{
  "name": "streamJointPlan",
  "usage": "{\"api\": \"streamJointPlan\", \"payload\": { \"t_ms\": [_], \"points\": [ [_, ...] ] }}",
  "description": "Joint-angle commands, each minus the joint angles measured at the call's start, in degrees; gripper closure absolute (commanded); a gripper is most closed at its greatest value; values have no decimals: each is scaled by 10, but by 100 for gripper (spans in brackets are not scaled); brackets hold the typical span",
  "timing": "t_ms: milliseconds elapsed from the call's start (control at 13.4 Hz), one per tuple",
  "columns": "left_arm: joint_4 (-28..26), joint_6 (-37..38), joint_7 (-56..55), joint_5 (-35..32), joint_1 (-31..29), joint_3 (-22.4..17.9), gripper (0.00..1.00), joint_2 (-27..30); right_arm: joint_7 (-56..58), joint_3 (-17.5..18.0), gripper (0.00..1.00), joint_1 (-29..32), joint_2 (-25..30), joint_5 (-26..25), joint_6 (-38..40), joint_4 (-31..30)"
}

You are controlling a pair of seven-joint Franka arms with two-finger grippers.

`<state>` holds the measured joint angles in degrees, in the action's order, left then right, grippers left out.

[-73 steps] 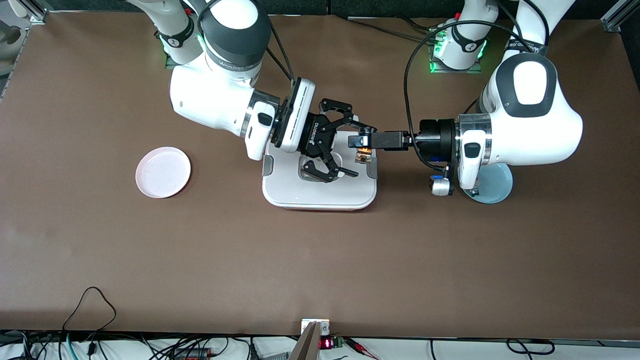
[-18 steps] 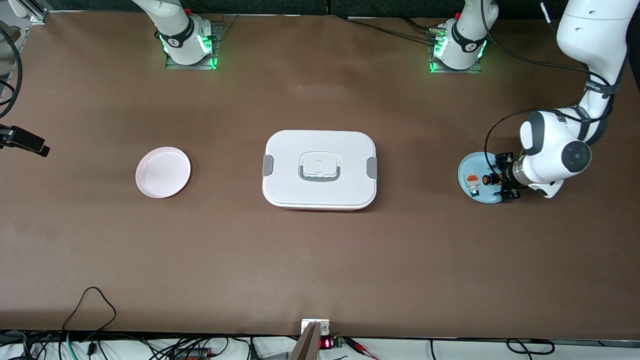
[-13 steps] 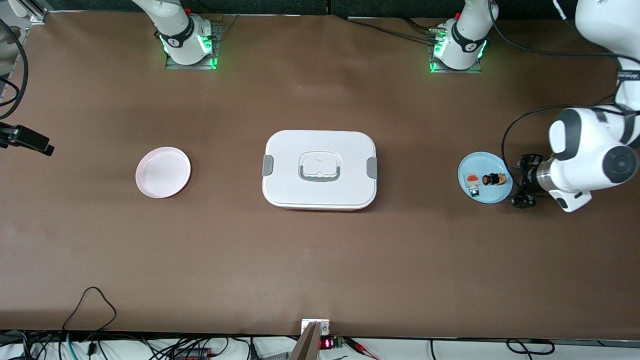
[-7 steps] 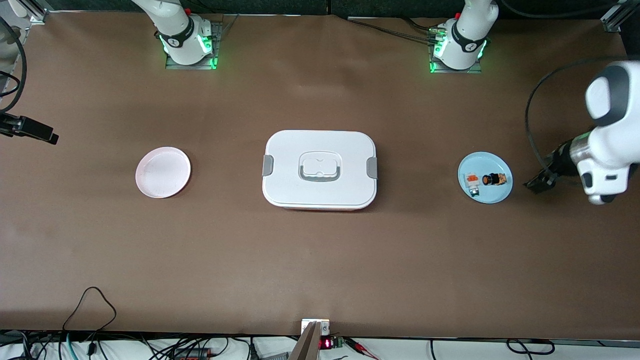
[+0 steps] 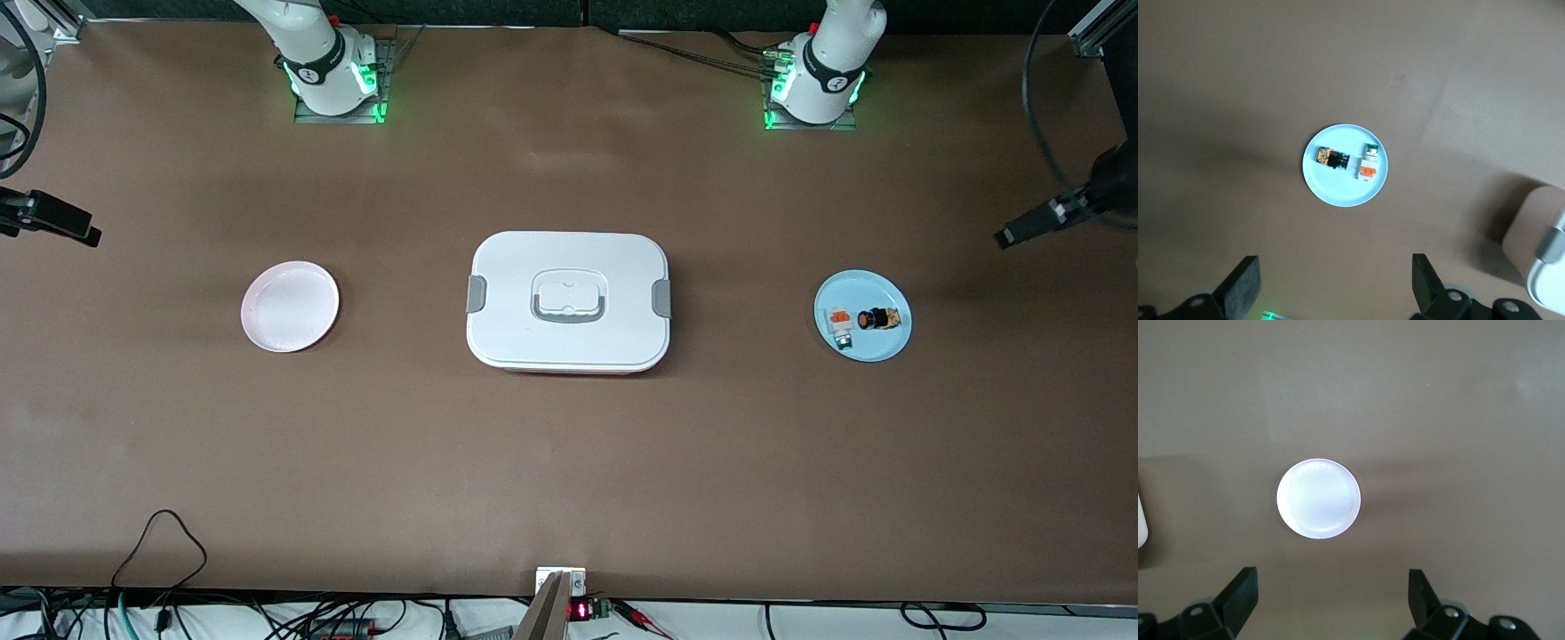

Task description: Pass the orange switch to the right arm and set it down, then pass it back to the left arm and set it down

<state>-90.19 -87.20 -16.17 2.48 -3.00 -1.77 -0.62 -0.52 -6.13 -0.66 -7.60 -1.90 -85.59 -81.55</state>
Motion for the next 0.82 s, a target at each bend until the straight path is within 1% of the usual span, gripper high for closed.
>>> {"api": "streamJointPlan", "payload": {
  "t_ms": [0,149,224,373,448,597,746],
  "points": [
    [12,14,65,9,35,-17,0,22,17,-3,0,-4,12,8,19,3],
    [12,7,155,3,38,-20,0,34,17,-3,0,-4,22,9,22,-10],
    [12,7,185,0,40,-24,0,43,16,-3,0,-6,35,8,17,-27],
    [8,14,195,-2,57,-44,0,47,15,-3,0,-9,50,8,6,-51],
    [8,14,195,-6,57,-45,0,47,13,-3,0,-10,55,8,-1,-61],
    [6,11,195,-36,54,-38,0,47,6,-3,0,-19,76,6,-36,-96],
    [2,0,195,-38,50,-36,0,40,7,-4,0,-18,85,5,-42,-107]
  ]
}}
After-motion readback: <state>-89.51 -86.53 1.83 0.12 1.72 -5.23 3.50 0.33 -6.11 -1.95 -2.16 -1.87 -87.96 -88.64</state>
